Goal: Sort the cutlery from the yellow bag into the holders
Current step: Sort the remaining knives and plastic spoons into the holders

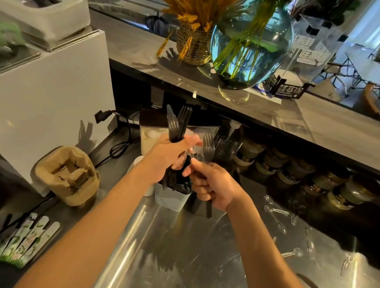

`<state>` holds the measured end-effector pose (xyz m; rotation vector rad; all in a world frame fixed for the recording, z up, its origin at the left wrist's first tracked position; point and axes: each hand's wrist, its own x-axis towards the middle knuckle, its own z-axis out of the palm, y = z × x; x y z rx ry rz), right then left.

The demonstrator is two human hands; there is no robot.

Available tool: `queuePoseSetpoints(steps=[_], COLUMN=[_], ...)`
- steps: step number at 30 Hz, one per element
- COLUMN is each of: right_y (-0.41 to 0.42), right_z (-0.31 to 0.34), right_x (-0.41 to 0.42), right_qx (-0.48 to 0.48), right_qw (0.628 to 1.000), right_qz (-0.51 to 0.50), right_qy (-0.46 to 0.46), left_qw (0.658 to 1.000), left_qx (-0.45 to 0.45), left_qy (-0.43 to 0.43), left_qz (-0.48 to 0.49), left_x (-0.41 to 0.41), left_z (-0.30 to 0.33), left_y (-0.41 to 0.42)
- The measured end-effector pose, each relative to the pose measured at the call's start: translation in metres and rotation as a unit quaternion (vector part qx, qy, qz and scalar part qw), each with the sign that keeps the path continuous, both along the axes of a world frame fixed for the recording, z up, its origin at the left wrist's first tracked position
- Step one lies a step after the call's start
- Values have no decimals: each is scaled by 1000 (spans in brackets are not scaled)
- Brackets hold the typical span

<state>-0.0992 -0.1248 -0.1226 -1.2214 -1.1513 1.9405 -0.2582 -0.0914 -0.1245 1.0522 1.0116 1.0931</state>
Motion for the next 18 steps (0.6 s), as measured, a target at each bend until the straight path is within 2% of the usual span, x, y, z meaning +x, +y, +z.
queuePoseSetpoints(steps=[2,6,9,12,15,18], right_y=[-1,-3,-1,5,13,21], right_z=[1,2,-2,-7,-11,-16], right_x=[0,-4,-14,-28,-46,-68], right_qx=[-6,-31,-53,-57,-55,-49], right_qw=[1000,998,996,994,996,999], right_qz=[7,56,71,69,55,3], right_qy=[5,-9,23,57,36,-4], left_qw=[999,996,991,989,988,989], left_qx=[20,1,3,12,8,-9], left_qy=[36,68,116,125,143,145], left_qz=[-26,-57,-67,-82,-54,15], left_x=[-4,-17,-32,-55,-75,-85], left_z=[3,3,4,1,-2,-12], left_y=[-3,-7,-10,-9,-8,-4])
